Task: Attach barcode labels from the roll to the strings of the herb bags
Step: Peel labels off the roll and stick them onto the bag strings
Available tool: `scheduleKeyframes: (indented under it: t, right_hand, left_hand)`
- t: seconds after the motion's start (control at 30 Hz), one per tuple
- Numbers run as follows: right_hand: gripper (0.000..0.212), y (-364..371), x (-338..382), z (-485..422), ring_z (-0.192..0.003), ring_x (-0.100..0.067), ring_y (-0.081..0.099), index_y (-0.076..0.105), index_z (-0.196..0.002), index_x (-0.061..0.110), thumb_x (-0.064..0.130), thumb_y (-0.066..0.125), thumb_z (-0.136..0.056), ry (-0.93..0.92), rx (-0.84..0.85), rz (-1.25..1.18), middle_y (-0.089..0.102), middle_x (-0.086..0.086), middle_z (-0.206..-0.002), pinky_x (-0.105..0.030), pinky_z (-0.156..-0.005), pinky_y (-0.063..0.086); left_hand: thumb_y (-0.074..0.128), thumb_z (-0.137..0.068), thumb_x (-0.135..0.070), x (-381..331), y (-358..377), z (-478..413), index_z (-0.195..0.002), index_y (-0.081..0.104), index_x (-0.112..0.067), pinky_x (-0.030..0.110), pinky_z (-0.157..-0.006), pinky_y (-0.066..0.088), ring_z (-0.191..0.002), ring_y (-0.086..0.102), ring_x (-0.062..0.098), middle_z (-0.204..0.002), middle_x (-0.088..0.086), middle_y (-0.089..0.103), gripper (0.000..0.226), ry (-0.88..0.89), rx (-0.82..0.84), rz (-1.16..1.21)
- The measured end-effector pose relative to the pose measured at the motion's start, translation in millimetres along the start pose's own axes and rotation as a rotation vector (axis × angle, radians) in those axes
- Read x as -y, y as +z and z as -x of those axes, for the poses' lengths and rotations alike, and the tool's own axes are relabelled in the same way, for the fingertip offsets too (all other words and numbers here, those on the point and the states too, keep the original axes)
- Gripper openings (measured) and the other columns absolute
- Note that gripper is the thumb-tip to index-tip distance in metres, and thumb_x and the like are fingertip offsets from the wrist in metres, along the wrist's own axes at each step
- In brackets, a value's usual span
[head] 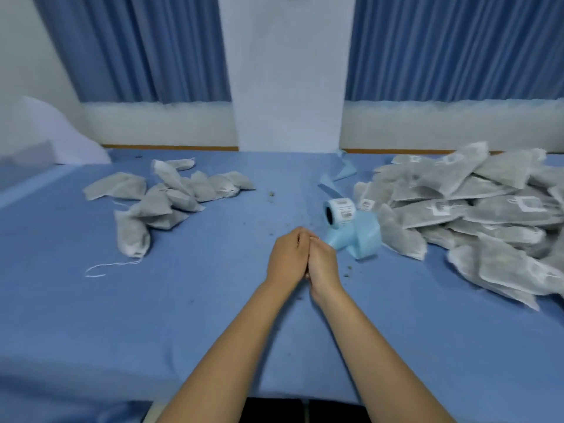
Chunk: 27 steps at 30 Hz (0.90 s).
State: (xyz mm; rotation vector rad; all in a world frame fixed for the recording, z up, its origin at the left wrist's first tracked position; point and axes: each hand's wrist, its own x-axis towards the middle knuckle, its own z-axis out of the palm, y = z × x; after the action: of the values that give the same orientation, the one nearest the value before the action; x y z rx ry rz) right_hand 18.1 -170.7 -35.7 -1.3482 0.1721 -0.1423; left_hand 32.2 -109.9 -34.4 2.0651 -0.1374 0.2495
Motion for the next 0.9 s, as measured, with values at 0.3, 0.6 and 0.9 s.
scheduleKeyframes:
  t: [0.3,0.6,0.9]
  right_hand:
    - [0.034,95.1,-38.7,-28.4,-0.050,-0.018,0.041,0.046,-0.057,0.014,0.014,0.054,-0.091,-0.052,0.123,0.388,0.047,-0.004,-0.054,-0.028,-0.053,0.034]
    - [0.024,99.3,-47.4,-27.3,-0.053,-0.013,0.045,0.059,-0.071,0.006,0.021,0.058,-0.090,-0.177,0.194,0.683,0.057,0.000,-0.061,-0.026,-0.056,0.034]
    - [0.014,59.0,5.4,-26.5,-0.076,-0.016,0.062,0.062,-0.093,0.005,0.008,0.048,-0.094,-0.081,0.213,0.180,0.068,-0.013,-0.084,-0.032,-0.069,0.050]
  left_hand:
    - [0.055,-0.090,-0.019,87.2,-119.6,-32.5,-0.136,0.045,-0.017,0.042,-0.109,0.023,-0.136,0.029,0.035,-0.149,0.017,0.032,0.047,-0.293,-0.522,-0.743]
    - [0.042,-0.100,-0.012,119.9,-179.7,-43.2,-0.127,0.054,-0.007,0.039,-0.094,0.041,-0.116,0.053,0.037,-0.127,0.021,0.056,0.029,-0.624,-0.474,-0.445]
    - [0.039,-0.098,-0.016,-1.3,-65.7,-33.4,-0.118,0.068,-0.021,0.040,-0.107,0.037,-0.118,0.057,0.020,-0.124,0.000,0.067,0.036,-0.237,-0.234,0.213]
